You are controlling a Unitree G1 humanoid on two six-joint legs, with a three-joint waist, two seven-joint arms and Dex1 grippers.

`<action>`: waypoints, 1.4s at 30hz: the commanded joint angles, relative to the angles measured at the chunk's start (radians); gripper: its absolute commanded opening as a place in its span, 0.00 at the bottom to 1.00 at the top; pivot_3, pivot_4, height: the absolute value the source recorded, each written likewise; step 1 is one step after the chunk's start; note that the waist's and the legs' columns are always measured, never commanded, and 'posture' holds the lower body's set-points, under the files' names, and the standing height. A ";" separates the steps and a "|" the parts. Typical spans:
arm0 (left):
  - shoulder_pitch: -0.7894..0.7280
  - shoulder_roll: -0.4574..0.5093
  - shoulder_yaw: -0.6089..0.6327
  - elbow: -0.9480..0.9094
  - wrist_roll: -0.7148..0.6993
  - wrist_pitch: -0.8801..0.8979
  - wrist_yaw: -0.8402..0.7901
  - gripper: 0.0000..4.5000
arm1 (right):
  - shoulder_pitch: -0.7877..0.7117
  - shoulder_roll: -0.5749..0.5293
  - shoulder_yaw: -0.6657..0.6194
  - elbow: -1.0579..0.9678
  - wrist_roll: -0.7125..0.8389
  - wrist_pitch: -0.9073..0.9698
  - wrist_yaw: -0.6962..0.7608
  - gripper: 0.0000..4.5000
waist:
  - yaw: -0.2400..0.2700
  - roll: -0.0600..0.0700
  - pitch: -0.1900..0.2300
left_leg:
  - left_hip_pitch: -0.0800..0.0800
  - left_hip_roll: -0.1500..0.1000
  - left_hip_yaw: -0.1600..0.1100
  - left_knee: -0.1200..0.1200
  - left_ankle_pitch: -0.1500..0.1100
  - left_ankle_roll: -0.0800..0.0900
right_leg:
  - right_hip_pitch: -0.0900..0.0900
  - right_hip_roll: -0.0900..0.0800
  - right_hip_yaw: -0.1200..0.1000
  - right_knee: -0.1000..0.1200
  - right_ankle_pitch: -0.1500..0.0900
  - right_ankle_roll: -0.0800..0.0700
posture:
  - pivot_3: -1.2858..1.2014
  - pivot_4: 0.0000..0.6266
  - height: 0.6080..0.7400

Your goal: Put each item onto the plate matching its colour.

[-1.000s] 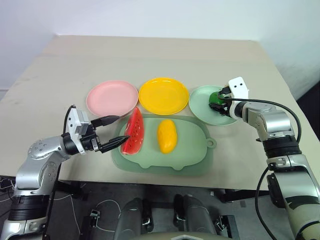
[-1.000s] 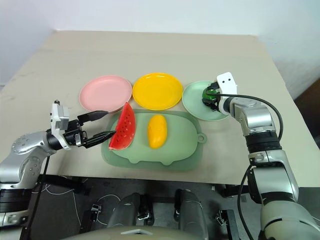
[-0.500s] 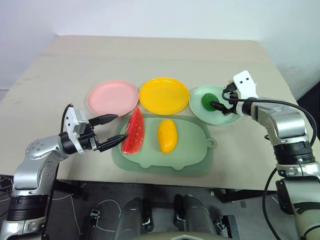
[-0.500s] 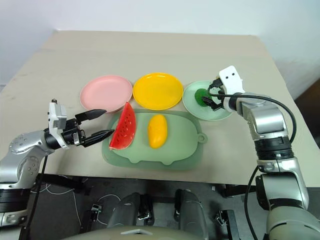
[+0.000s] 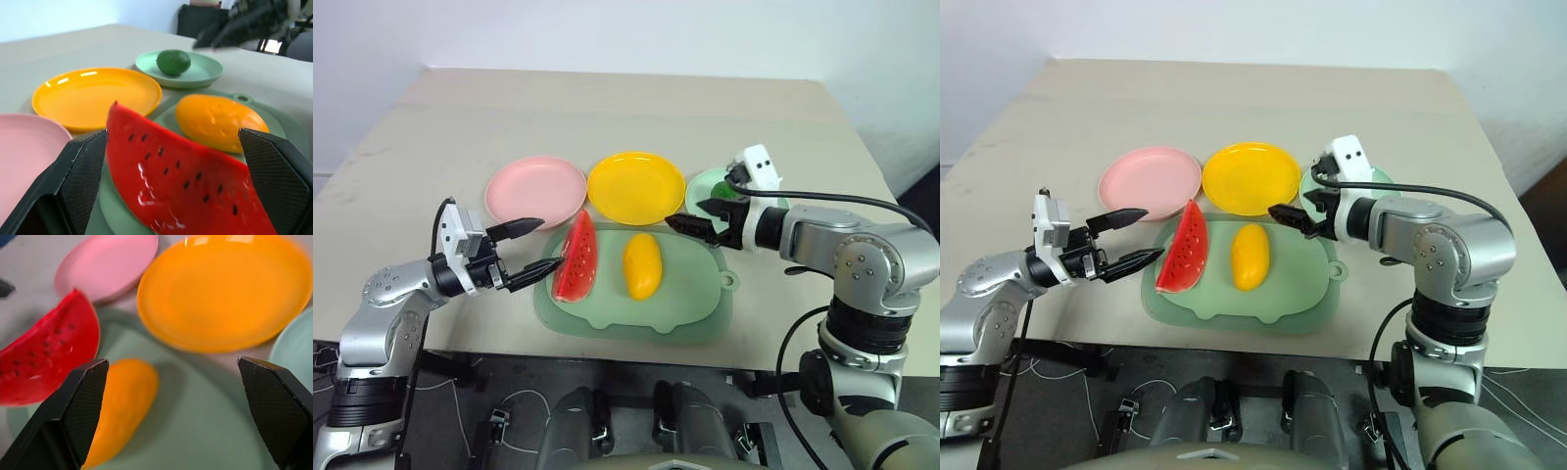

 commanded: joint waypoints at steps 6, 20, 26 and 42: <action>0.006 -0.002 -0.002 -0.002 0.002 -0.020 -0.014 1.00 | 0.046 0.065 0.025 -0.051 0.101 0.012 -0.059 0.99 | -0.005 0.000 0.000 | 0.001 0.000 0.000 -0.002 0.000 0.000 | -0.001 0.001 0.000 0.000 0.000 0.000 | 0.52 0.24 0.67; 0.019 -0.004 0.007 0.011 0.008 -0.050 -0.018 1.00 | 0.030 0.180 0.164 0.159 0.158 0.012 -0.232 0.99 | -0.005 0.000 0.000 | 0.001 0.000 0.001 -0.003 0.001 -0.001 | -0.001 0.001 0.000 0.000 0.000 0.000 | 0.52 0.24 0.67; 0.019 -0.013 0.002 0.010 0.011 -0.054 -0.012 1.00 | 0.005 0.153 0.186 0.141 0.135 0.012 -0.234 0.86 | -0.006 0.000 0.000 | 0.001 0.000 0.001 -0.004 0.001 -0.001 | -0.001 0.001 0.000 0.000 0.000 0.000 | 0.52 0.24 0.67; 0.017 -0.019 0.012 -0.014 0.004 -0.045 0.025 1.00 | -0.235 -0.013 0.203 0.403 -0.022 -0.337 -0.105 0.71 | -0.008 0.000 0.000 | 0.001 0.000 0.002 -0.005 0.001 -0.001 | -0.002 0.001 0.000 0.000 0.000 0.001 | 0.52 0.24 0.67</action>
